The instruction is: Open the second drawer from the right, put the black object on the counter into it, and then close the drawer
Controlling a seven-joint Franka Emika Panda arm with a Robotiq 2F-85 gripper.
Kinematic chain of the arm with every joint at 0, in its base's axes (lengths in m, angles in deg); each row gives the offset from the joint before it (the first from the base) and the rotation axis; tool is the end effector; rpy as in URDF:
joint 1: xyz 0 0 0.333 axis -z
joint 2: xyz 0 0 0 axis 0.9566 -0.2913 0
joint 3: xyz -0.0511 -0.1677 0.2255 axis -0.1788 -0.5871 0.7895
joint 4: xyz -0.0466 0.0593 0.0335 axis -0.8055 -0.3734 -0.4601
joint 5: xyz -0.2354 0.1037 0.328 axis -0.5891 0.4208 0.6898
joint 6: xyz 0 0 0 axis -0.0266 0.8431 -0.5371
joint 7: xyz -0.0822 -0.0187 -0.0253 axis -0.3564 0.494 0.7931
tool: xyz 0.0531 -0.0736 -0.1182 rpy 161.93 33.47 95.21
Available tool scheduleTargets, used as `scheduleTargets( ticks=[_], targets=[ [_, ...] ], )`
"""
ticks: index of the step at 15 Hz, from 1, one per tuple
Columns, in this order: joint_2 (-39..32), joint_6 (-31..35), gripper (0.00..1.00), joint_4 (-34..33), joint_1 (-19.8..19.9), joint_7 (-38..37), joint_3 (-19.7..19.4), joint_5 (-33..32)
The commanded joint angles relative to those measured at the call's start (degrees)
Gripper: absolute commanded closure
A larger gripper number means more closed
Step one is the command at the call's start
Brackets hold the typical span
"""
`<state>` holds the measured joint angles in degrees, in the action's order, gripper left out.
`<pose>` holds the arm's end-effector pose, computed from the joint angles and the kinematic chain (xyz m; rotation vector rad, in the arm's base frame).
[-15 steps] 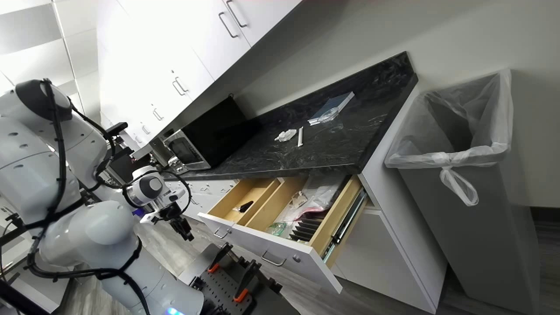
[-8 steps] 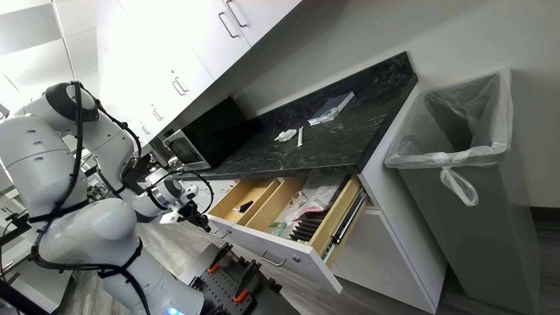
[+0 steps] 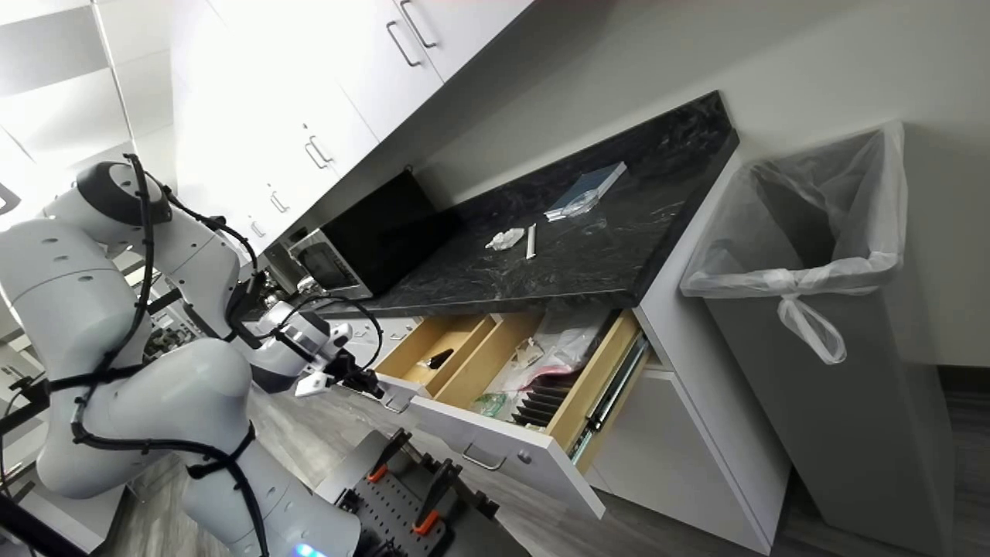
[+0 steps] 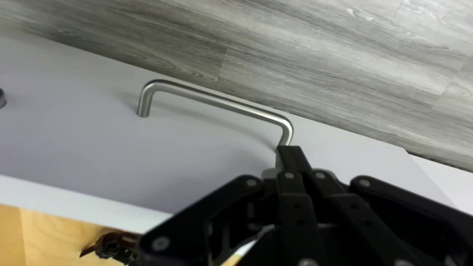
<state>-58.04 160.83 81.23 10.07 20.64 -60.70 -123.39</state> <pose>0.2537 0.3608 0.0540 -3.0480 -0.5751 -0.3116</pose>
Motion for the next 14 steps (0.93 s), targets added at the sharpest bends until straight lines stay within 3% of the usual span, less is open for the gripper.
scheduleTargets(
  ticks=[1, 8, 14],
  targets=[
    [-3.6, 1.6, 1.0, -4.4, -8.2, -5.5, -9.4, -6.0],
    [-8.2, 2.3, 1.0, -8.1, -19.1, -11.8, -23.9, -12.7],
    [-10.8, 4.4, 1.0, -9.5, -22.6, -12.0, -31.3, -13.0]
  ],
)
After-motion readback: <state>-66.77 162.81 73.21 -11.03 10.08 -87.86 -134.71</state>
